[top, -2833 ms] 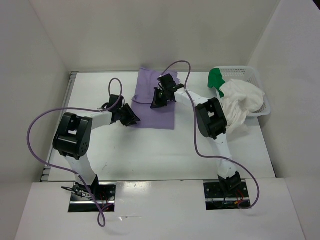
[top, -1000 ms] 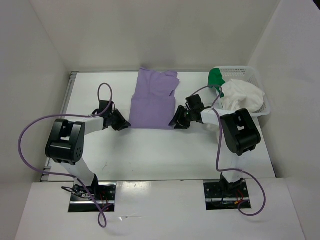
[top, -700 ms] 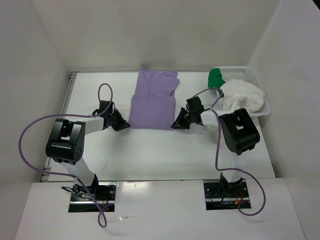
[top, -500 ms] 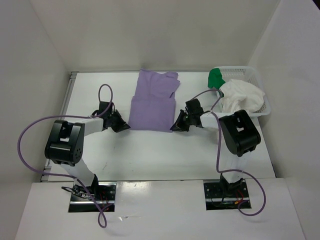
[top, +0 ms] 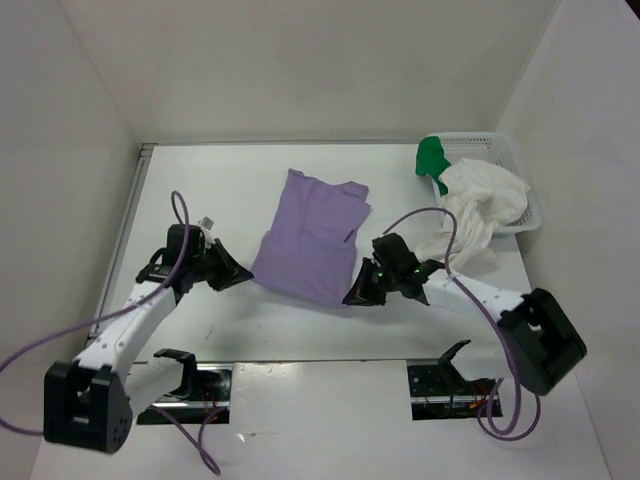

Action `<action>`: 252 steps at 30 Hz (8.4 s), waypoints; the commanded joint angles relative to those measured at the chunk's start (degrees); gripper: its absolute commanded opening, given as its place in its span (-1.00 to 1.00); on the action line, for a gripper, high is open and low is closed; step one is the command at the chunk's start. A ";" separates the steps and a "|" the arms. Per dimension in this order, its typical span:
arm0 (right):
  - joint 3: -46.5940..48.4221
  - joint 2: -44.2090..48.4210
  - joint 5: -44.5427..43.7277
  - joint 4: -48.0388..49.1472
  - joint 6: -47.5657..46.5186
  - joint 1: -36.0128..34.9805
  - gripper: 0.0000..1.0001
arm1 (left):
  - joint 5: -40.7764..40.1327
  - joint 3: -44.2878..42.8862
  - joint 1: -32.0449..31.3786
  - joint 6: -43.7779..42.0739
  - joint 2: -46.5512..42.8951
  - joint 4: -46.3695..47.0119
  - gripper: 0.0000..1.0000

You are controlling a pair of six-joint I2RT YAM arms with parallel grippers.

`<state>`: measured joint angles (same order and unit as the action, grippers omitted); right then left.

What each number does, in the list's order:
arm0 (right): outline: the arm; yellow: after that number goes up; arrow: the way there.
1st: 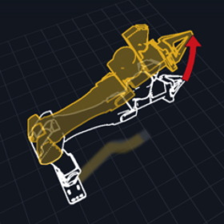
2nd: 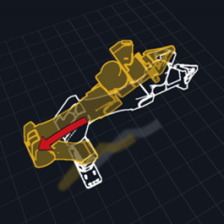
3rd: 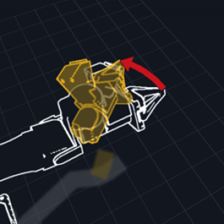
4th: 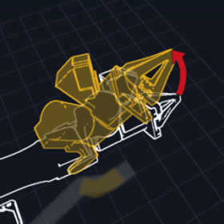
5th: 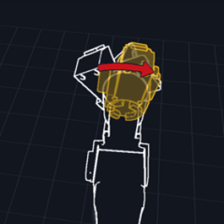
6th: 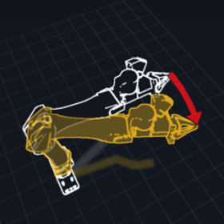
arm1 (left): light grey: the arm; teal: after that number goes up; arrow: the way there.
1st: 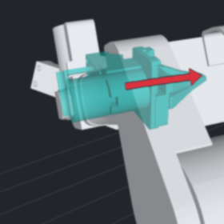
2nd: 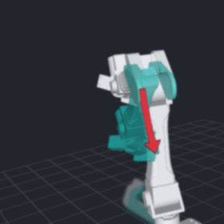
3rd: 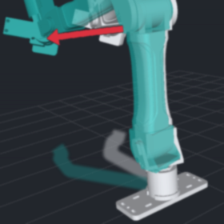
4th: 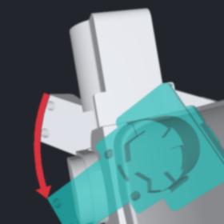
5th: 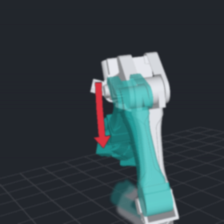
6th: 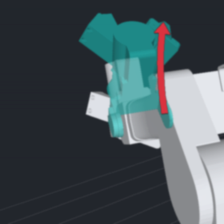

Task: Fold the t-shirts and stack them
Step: Grab one side of the 2/3 rectangular tshirt with both arms, then fold the long partially folded tshirt into a neat square, then put the neatly folded tshirt into the corner of the board with the left arm, then grab crumpled tshirt from bin with the right arm, then move the tshirt to the center of the board

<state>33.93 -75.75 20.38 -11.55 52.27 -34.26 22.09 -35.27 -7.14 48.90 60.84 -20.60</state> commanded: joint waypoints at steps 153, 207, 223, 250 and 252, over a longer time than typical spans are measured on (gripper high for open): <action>26.36 -3.09 7.04 -14.02 -19.93 23.63 0.10 | -1.77 -68.37 24.70 -6.54 67.14 18.14 -0.95; 36.03 -5.46 -37.80 -19.75 -21.42 43.49 0.25 | -6.27 -12.72 -26.26 -5.75 13.35 20.43 0.11; 51.38 16.42 -25.76 -27.38 -20.46 38.50 -0.98 | -6.27 -20.88 -25.22 -7.16 16.32 18.23 0.16; 31.13 3.67 2.48 -13.15 -15.09 29.52 0.06 | -8.71 -21.42 5.56 -14.00 15.80 5.94 0.36; 28.13 4.99 0.98 -13.67 -15.62 25.23 -0.22 | -12.41 -18.89 4.95 -16.73 15.80 2.34 0.36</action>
<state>64.18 -75.18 25.43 -24.12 41.06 -4.43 16.34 -55.90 -0.82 39.42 78.00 -10.96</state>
